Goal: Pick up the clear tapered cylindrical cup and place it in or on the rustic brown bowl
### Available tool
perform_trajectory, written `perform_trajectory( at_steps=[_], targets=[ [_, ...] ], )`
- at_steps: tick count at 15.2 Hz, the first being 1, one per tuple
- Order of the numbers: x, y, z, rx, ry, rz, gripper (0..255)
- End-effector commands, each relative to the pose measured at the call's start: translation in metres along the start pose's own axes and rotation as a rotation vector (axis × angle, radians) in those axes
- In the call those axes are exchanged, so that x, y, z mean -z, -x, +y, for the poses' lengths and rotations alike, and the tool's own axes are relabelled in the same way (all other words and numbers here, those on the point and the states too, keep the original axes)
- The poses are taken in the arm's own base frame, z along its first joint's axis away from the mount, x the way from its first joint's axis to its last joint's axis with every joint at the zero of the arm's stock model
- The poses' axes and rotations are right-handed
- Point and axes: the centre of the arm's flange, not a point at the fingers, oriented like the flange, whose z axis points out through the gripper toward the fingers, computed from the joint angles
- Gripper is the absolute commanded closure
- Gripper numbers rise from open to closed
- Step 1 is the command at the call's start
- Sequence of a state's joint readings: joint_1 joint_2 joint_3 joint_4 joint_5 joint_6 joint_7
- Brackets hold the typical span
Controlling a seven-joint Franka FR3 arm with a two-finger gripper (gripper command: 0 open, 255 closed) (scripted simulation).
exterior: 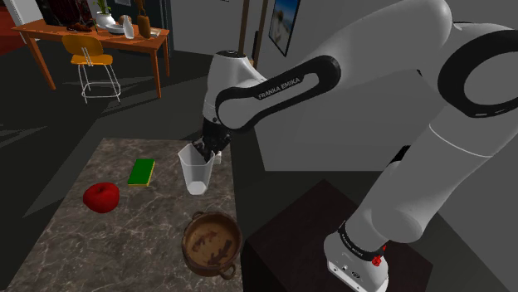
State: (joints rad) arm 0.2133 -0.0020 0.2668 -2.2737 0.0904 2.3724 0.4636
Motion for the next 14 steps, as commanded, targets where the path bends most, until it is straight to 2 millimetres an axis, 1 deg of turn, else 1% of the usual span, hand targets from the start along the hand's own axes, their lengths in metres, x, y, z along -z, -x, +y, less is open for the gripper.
perform_trajectory(
  at_steps=[1,9,14],
  targets=[
    [0.01,0.0,-0.001,0.0,0.0,0.0,255],
    [0.05,-0.002,-0.005,0.0,0.0,0.0,255],
    [0.071,0.058,-0.02,0.0,0.0,0.0,255]
  ],
)
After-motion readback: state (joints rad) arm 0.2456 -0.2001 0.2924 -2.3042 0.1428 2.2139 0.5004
